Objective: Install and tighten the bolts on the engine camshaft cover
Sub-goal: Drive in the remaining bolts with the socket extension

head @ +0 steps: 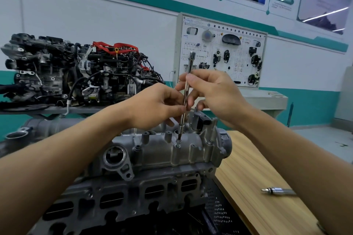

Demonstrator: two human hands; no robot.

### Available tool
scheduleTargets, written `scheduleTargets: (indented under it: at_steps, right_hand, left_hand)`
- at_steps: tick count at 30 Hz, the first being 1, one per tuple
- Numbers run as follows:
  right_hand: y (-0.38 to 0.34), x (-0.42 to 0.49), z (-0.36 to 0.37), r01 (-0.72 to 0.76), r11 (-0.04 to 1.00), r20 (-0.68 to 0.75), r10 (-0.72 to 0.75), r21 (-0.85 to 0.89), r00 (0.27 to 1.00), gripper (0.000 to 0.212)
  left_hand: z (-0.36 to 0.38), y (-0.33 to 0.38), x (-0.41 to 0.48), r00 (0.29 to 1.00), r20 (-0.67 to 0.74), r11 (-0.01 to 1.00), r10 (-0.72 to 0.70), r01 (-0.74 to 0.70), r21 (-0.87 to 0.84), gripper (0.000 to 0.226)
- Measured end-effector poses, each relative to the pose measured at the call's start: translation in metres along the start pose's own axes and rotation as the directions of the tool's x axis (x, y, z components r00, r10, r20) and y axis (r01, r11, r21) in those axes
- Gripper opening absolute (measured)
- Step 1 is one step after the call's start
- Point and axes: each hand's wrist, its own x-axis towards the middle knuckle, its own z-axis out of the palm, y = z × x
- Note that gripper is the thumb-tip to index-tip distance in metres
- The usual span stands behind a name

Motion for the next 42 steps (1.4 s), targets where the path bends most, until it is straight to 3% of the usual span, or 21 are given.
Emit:
scheduleTargets:
  at_steps: [2,5,10,14,16,19,23,26,29,31,37,39,42]
  right_hand:
    - [-0.001,-0.001,-0.001,0.011,1.0,0.007,-0.012,0.02,1.0,0.017]
    - [0.0,0.002,0.005,0.062,0.998,-0.097,-0.065,-0.027,0.993,0.015]
    - [0.005,0.007,0.008,0.027,0.997,-0.227,-0.043,-0.076,0.973,0.022]
    - [0.003,0.005,0.002,0.003,1.0,-0.045,-0.003,-0.001,0.999,0.016]
    - [0.002,0.004,-0.001,0.004,1.0,-0.025,-0.003,0.016,1.0,0.016]
    - [0.002,0.005,0.003,0.034,0.999,-0.149,-0.038,-0.025,0.988,0.013]
    - [0.006,0.006,0.007,0.013,0.997,-0.286,-0.034,-0.075,0.958,0.023]
    - [0.004,0.004,0.007,0.001,1.0,-0.163,-0.006,-0.029,0.987,0.013]
    - [0.0,0.001,0.002,0.004,1.0,-0.04,-0.004,0.005,0.999,0.016]
    - [-0.002,0.0,0.001,0.032,0.999,-0.038,-0.033,-0.028,0.999,0.017]
    - [0.001,0.003,0.011,0.048,0.988,-0.26,-0.085,-0.148,0.962,0.023]
    - [0.002,0.003,0.012,0.009,0.998,-0.222,-0.023,-0.065,0.975,0.019]
    - [0.001,0.002,0.006,-0.005,1.0,-0.055,0.006,0.014,0.998,0.015]
  left_hand:
    - [0.0,0.001,0.002,1.0,0.024,1.0,0.005,-0.005,0.006,0.037]
    - [-0.001,0.003,0.002,1.0,-0.019,1.0,0.004,-0.004,0.03,0.055]
    - [-0.001,-0.002,0.005,0.999,-0.047,0.999,0.019,-0.018,0.029,0.023]
    - [-0.001,-0.001,0.004,0.997,0.068,0.999,-0.037,0.036,0.013,0.021]
    - [-0.002,0.001,0.004,0.997,0.074,0.999,-0.032,0.029,0.038,0.027]
    - [0.0,0.002,0.005,1.0,-0.01,0.997,-0.004,0.005,0.073,0.046]
    - [-0.002,0.0,0.004,0.996,-0.081,1.0,0.021,-0.019,0.024,0.025]
    - [-0.002,-0.001,0.003,1.0,-0.013,0.998,0.018,-0.017,0.053,0.023]
    - [-0.001,0.002,0.002,0.999,0.04,1.0,0.004,-0.006,0.028,0.029]
    - [0.0,0.005,0.003,0.999,0.044,0.999,0.023,-0.025,0.042,0.032]
    - [-0.002,0.001,0.004,0.997,-0.076,0.999,0.025,-0.023,0.028,0.025]
    - [-0.002,0.002,0.004,0.999,-0.037,0.999,0.016,-0.015,0.032,0.025]
    - [-0.002,0.002,0.003,0.999,0.014,0.999,-0.04,0.04,0.025,0.029]
